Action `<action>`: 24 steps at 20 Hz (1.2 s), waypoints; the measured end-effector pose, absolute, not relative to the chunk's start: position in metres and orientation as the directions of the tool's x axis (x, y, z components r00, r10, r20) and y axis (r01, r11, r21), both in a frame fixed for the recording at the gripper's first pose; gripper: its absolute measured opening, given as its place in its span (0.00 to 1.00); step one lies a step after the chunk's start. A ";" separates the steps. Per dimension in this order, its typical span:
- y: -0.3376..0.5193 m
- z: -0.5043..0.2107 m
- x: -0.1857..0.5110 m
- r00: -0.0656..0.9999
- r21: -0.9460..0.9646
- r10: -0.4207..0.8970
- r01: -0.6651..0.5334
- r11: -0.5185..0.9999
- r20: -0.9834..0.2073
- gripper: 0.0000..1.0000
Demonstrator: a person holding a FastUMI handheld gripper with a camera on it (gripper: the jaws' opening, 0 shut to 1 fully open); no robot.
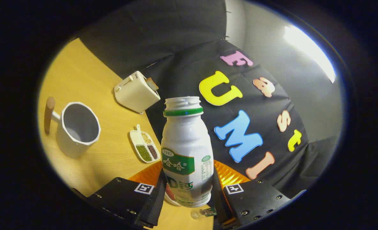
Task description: Take the bottle from table, then pour the juice into the cup, finally place the bottle on the coaster
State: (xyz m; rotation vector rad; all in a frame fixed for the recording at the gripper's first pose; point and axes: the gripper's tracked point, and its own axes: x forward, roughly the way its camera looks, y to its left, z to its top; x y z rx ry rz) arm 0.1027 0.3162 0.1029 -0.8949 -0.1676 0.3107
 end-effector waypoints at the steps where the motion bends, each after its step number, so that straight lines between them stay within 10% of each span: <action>1: 0.318 0.096 0.105 0.936 -0.731 0.352 -0.252 0.634 -0.017 0.66; 24: 0.298 0.026 0.130 0.860 0.046 0.486 -0.485 0.873 -0.155 0.66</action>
